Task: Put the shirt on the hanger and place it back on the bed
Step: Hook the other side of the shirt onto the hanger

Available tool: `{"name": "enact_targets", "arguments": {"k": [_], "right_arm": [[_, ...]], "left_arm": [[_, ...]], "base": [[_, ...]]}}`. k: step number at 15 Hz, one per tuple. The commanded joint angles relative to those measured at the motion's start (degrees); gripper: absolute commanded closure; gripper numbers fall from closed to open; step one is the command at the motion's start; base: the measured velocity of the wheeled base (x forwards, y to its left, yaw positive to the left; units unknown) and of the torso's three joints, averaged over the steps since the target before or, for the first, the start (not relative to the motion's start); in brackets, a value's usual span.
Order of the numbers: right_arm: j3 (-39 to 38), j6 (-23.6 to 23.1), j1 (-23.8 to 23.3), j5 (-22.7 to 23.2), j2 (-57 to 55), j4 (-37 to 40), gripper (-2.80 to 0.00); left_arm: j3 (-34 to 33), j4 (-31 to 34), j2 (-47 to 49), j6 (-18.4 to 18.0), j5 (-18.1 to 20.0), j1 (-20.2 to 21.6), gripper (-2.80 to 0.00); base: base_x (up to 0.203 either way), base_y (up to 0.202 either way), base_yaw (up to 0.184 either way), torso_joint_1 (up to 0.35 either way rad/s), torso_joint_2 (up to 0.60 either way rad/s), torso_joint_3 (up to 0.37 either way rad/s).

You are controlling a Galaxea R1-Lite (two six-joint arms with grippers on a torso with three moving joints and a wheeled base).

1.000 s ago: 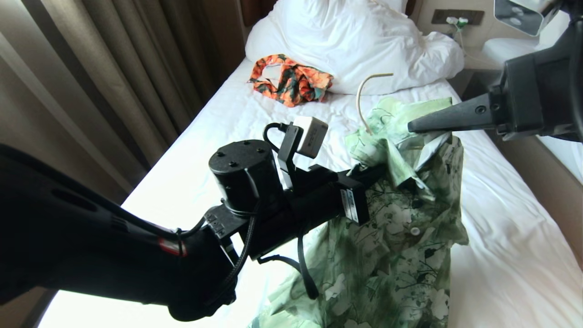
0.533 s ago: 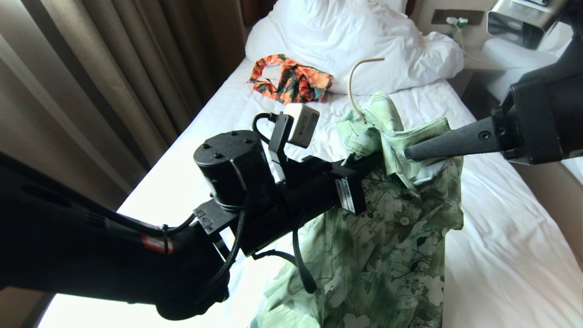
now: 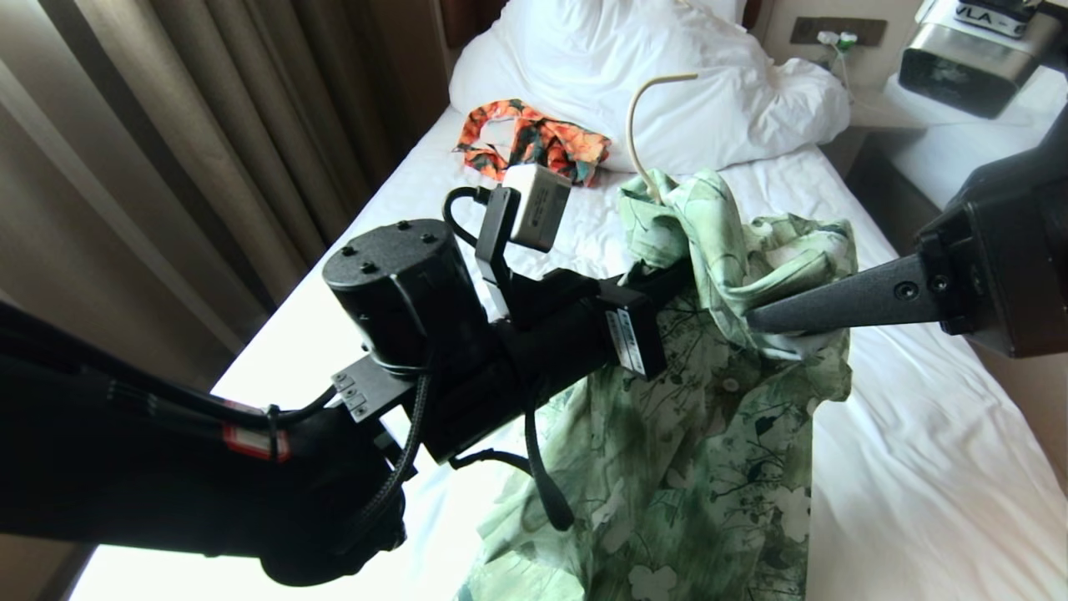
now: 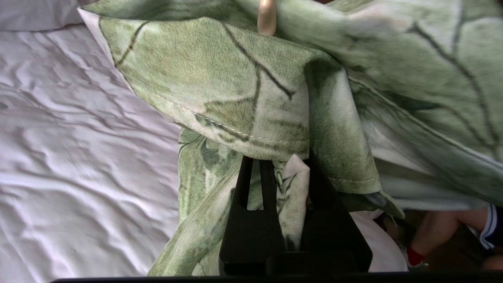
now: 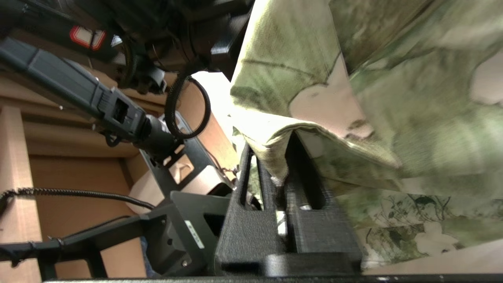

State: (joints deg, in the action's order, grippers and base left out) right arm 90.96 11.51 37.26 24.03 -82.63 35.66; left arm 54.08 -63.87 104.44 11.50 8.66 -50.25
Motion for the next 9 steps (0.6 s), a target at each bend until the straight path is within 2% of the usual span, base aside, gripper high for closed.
{"name": "enact_targets", "arguments": {"k": [1, 6, 9], "right_arm": [[-0.3, 0.0, 0.2, 0.1, 0.4, 0.1, -2.8], [-0.5, 0.1, 1.2, 0.1, 1.0, 0.3, -2.8], [-0.1, 0.2, 2.1, 0.1, 2.5, 3.7, -2.8]], "left_arm": [[-0.1, -0.4, -0.9, 0.1, 0.0, -0.1, 0.0], [0.1, -0.3, -1.8, 0.0, 0.0, -0.1, 0.0], [0.1, -0.1, -2.1, -0.5, 0.0, 0.0, 0.0]], "base": [[0.0, 0.0, 0.0, 0.0, 0.0, 0.0], [0.0, 0.0, 0.0, 0.0, 0.0, 0.0], [0.0, 0.0, 0.0, 0.0, 0.0, 0.0]]}}
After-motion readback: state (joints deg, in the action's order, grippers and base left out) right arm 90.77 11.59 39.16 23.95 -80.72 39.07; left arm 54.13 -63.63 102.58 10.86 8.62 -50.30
